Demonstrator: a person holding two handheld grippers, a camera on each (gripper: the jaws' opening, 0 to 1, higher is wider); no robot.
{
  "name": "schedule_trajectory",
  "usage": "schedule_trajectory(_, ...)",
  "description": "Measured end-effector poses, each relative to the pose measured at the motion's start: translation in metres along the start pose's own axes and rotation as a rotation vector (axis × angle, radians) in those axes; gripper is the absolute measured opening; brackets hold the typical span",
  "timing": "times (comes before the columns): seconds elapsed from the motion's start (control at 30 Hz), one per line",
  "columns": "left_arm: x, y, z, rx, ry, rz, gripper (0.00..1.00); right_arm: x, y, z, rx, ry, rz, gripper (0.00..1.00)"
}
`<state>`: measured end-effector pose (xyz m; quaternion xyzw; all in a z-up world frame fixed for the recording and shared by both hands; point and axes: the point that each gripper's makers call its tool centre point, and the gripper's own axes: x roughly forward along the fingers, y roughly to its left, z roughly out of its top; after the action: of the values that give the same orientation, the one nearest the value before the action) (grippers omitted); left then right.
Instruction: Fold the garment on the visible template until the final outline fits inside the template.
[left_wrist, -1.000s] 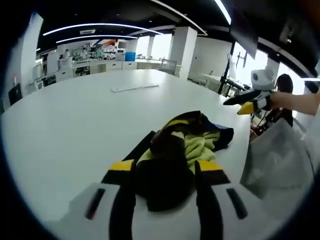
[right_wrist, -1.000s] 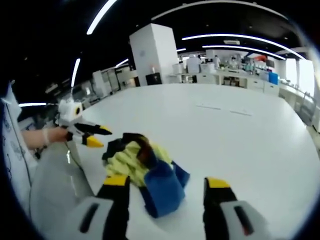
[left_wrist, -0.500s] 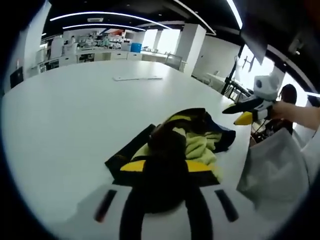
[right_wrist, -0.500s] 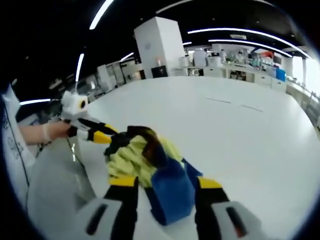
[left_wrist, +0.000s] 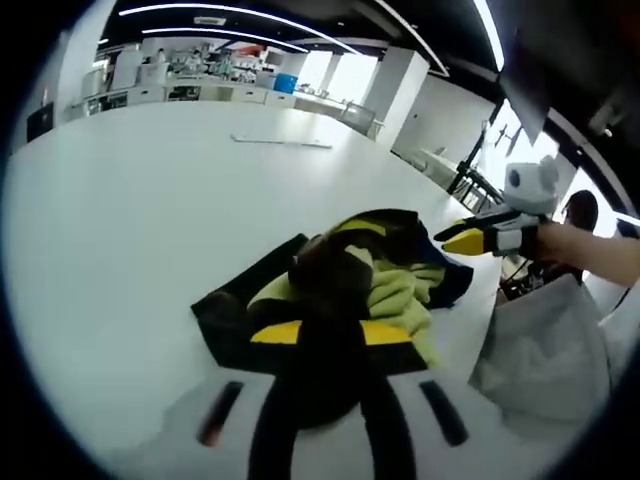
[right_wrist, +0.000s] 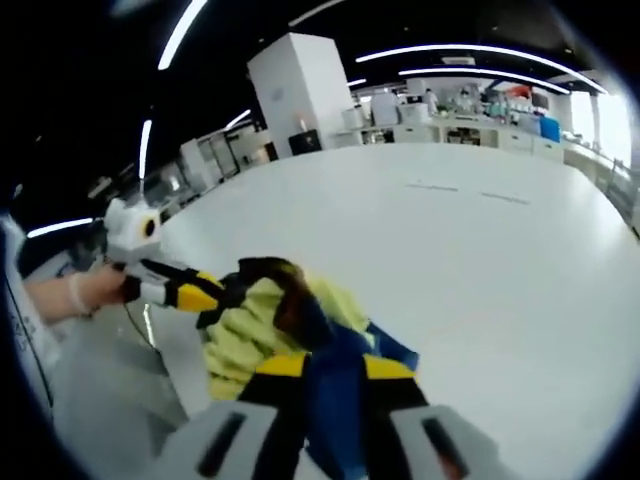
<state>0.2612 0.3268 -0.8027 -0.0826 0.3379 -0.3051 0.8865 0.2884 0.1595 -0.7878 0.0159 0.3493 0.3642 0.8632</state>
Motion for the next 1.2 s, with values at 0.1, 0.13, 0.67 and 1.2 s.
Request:
schedule_trajectory(0.1, 0.002, 0.002, 0.000, -0.016, -0.005, 0.003, 0.15, 0.010, -0.001, 0.001, 0.008, 0.009, 0.002, 0.13)
schedule_trajectory(0.13, 0.002, 0.002, 0.000, -0.018, -0.007, 0.004, 0.14, 0.012, -0.001, 0.000, 0.017, 0.016, 0.004, 0.11)
schedule_trajectory(0.67, -0.003, 0.001, 0.004, -0.047, -0.021, -0.001, 0.00, -0.001, 0.002, 0.012, 0.006, -0.045, -0.020, 0.00)
schedule_trajectory(1.2, -0.056, 0.016, 0.070, 0.074, -0.165, 0.054, 0.00, -0.071, 0.000, 0.070, -0.144, -0.195, -0.098, 0.00)
